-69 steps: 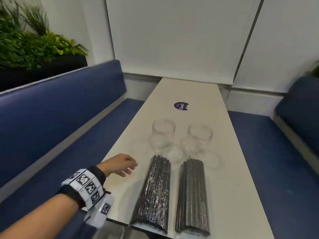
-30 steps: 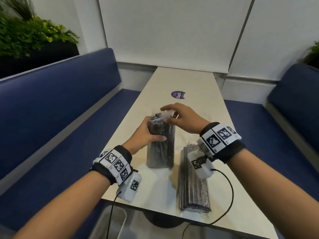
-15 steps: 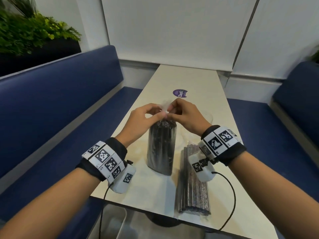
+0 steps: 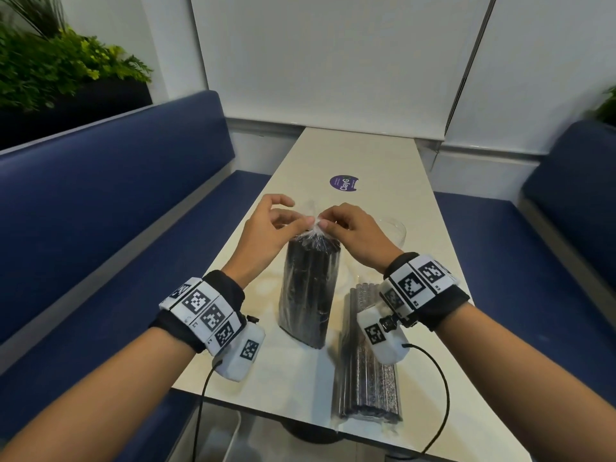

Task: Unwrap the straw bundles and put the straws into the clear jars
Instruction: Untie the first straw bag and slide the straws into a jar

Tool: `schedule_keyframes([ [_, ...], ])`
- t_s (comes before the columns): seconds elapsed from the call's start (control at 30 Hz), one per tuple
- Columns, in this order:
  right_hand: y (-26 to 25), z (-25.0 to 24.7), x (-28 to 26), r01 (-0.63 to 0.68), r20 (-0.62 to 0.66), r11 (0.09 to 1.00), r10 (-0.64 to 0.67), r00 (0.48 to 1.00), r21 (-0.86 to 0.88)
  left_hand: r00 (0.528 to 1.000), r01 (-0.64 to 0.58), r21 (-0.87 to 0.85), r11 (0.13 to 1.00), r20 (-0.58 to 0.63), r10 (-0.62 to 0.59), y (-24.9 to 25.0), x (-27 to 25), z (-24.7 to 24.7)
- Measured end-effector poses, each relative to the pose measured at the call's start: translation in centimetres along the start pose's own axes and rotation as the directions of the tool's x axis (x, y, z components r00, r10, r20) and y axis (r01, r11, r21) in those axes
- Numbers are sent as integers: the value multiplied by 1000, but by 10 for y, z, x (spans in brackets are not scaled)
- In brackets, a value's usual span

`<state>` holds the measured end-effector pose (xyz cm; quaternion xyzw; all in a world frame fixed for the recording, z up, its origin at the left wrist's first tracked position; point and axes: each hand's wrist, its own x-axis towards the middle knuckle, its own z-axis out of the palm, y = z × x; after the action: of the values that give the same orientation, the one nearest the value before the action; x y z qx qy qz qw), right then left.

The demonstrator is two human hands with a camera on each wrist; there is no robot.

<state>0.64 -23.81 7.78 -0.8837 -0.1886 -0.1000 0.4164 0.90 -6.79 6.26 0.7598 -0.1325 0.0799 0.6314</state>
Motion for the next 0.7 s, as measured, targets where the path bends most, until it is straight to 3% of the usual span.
schedule_keyframes([
  [0.13,4,2,2,21,57,996,-16,998,-82,989,-146,200,969,45,140,1,-4,-3],
  [0.37,-3,4,0,86,64,994,-82,995,-69,965,-262,465,846,111,238,7,0,-4],
  [0.5,-5,11,-3,57,-19,997,-58,998,-60,995,-99,210,973,-11,103,12,3,-1],
  [0.6,-3,14,-11,7,-109,1000,-4,994,28,997,-26,244,969,-61,42,6,6,-5],
  [0.7,-2,15,-14,-7,-39,999,5,999,-36,998,16,242,970,-67,0,3,9,-9],
])
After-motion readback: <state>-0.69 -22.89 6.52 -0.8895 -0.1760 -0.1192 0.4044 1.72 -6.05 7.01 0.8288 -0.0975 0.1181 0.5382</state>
